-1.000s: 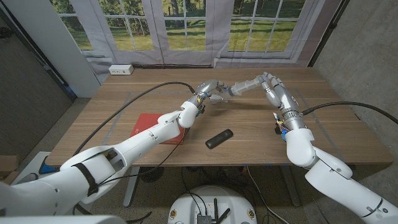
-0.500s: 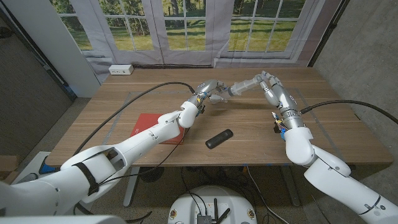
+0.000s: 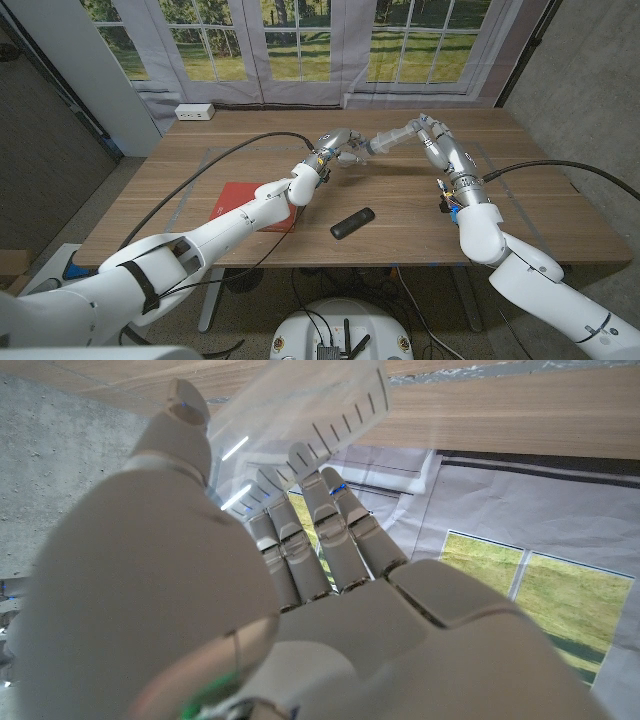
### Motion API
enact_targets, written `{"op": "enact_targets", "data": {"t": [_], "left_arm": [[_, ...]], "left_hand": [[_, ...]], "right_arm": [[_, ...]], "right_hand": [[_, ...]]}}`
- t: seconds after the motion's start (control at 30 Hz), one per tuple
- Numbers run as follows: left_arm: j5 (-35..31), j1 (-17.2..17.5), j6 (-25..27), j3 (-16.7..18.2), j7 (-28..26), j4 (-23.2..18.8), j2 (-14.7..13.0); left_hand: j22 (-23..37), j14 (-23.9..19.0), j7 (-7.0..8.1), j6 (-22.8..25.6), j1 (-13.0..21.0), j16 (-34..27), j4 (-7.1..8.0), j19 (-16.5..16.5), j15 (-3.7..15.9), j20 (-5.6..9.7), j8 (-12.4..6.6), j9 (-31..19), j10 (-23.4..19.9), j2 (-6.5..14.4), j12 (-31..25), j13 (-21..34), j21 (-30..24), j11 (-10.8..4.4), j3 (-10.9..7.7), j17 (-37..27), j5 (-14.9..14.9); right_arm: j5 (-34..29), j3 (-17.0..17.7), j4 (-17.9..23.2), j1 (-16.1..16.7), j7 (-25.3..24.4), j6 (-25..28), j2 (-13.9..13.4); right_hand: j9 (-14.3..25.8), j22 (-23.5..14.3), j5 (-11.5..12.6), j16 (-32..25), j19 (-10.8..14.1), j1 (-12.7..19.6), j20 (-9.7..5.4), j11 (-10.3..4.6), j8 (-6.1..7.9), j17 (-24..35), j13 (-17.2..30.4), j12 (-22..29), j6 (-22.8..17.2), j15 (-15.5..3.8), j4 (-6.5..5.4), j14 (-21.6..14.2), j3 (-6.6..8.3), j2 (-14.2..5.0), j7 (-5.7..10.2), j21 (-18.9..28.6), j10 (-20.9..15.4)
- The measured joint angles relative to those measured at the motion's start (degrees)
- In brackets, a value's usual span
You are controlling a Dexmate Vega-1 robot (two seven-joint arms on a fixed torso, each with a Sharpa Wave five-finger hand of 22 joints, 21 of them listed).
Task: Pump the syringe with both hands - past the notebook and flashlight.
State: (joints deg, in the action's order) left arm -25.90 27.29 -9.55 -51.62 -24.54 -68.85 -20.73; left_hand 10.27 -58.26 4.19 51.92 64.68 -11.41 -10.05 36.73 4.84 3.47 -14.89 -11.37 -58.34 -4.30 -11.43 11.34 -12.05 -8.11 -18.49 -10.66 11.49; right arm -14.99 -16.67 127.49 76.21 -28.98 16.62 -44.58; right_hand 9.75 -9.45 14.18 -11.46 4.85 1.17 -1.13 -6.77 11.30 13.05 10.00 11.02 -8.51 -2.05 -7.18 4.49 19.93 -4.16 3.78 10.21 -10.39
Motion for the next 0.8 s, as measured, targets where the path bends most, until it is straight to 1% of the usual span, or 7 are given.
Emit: {"op": "enact_targets", "data": {"t": [0.47, 0.57, 0.67, 0.8], "left_arm": [[-0.10, 0.51, 0.14, -0.05, -0.43, -0.62, 0.20], [-0.15, 0.58, 0.38, -0.05, -0.56, -0.81, 0.20], [-0.21, 0.68, 0.52, -0.02, -0.65, -0.96, 0.17], [-0.34, 0.69, 0.61, 0.08, -0.73, -1.20, 0.05]], "left_hand": [[-0.01, -0.20, -0.01, 0.00, 0.00, -0.07, 0.07, 0.00, 0.20, 0.00, 0.01, 0.06, 0.00, 0.00, 0.01, -0.01, 0.00, 0.00, 0.38, -0.20, 0.21], [-0.01, -0.21, -0.01, 0.00, 0.00, -0.07, 0.07, 0.00, 0.21, 0.00, 0.02, 0.04, 0.00, 0.00, 0.01, -0.01, 0.00, 0.00, 0.39, -0.20, 0.21], [-0.01, -0.21, -0.01, 0.01, 0.00, -0.07, 0.07, 0.00, 0.21, 0.00, 0.02, 0.03, 0.00, 0.00, 0.02, 0.15, 0.00, 0.00, 0.39, -0.20, 0.21], [-0.01, -0.21, -0.01, 0.01, 0.00, -0.06, 0.00, 0.00, 0.21, 0.00, 0.04, 0.03, 0.00, 0.00, 0.02, 0.29, 0.00, 0.00, 0.47, -0.20, 0.21]], "right_arm": [[0.78, -0.87, -0.66, -0.57, 0.63, -0.99, 0.29], [0.89, -1.08, -0.72, -0.71, 0.79, -1.08, 0.32], [1.02, -1.30, -0.76, -0.83, 0.97, -1.10, 0.35], [1.17, -1.51, -0.77, -0.92, 1.11, -1.10, 0.41]], "right_hand": [[0.01, 0.00, 0.00, -0.22, 0.00, 0.00, 0.00, 0.03, 0.00, 0.00, 0.00, 0.01, -0.51, 0.00, 0.00, 0.00, 0.00, 0.00, -0.10, 0.00, -0.81], [-0.01, 0.00, -0.22, -0.22, 0.00, 0.00, 0.00, 0.03, -0.01, 0.00, 0.00, 0.01, -0.92, 0.00, 0.00, 0.00, 0.00, 0.00, -0.51, 0.00, -0.81], [-0.03, 0.00, -0.22, -0.22, 0.00, 0.00, 0.00, 0.22, -0.01, 0.00, 0.00, 0.01, -1.23, 0.00, 0.00, 0.00, 0.00, 0.00, -0.20, 0.00, -1.02], [0.17, 0.00, -0.22, -0.30, 0.00, 0.00, 0.00, 0.22, -0.02, 0.01, 0.00, 0.24, -1.44, 0.00, 0.00, 0.00, 0.00, 0.00, -0.42, 0.44, -1.02]]}}
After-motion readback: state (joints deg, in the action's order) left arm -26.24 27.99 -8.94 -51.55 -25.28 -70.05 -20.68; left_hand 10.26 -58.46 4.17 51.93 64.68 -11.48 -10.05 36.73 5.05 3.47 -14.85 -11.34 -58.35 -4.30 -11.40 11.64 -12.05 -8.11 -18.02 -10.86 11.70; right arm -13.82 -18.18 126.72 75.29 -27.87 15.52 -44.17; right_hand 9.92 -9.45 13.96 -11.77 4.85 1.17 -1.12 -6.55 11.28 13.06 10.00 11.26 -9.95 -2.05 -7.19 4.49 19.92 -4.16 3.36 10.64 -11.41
